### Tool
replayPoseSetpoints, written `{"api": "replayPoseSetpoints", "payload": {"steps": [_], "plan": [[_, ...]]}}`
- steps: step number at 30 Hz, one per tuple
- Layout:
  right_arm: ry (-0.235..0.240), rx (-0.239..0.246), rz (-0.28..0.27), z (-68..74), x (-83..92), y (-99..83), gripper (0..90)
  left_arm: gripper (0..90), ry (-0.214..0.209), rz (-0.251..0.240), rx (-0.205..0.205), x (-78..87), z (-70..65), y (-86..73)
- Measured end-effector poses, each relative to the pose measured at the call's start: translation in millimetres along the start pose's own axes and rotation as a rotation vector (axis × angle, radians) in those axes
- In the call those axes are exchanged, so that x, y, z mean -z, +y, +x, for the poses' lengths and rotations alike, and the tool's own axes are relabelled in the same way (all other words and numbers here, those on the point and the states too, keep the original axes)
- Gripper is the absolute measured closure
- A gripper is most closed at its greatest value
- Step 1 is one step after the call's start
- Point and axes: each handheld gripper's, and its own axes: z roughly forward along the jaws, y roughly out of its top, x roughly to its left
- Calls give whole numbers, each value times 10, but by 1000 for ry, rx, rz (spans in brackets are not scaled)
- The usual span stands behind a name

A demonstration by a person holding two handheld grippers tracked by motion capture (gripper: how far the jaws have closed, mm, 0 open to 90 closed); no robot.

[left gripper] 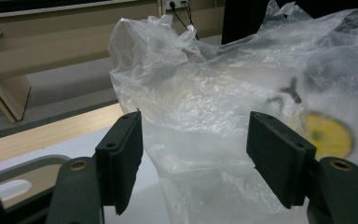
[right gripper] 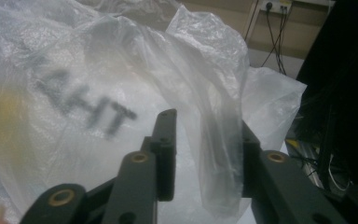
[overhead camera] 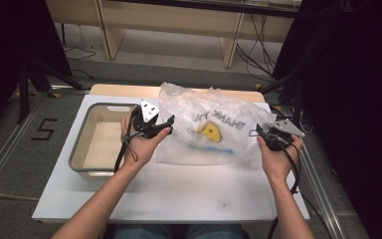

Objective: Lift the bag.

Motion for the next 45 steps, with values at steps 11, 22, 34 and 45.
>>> {"api": "replayPoseSetpoints", "payload": {"steps": [11, 22, 34, 45], "plan": [[-35, 20, -36, -19, 62, 11, 464, 357, -9, 24, -15, -4, -11, -73], [-44, 10, -54, -39, 141, 12, 315, 354, -25, 42, -23, 33, -15, -115], [-44, 8, -130, -84, 293, 34, 286, 350, -32, 49, -37, 80, -17, -146], [-30, 0, -114, -135, 367, 26, 268, 344, -58, 66, -37, 114, -24, -185]]}}
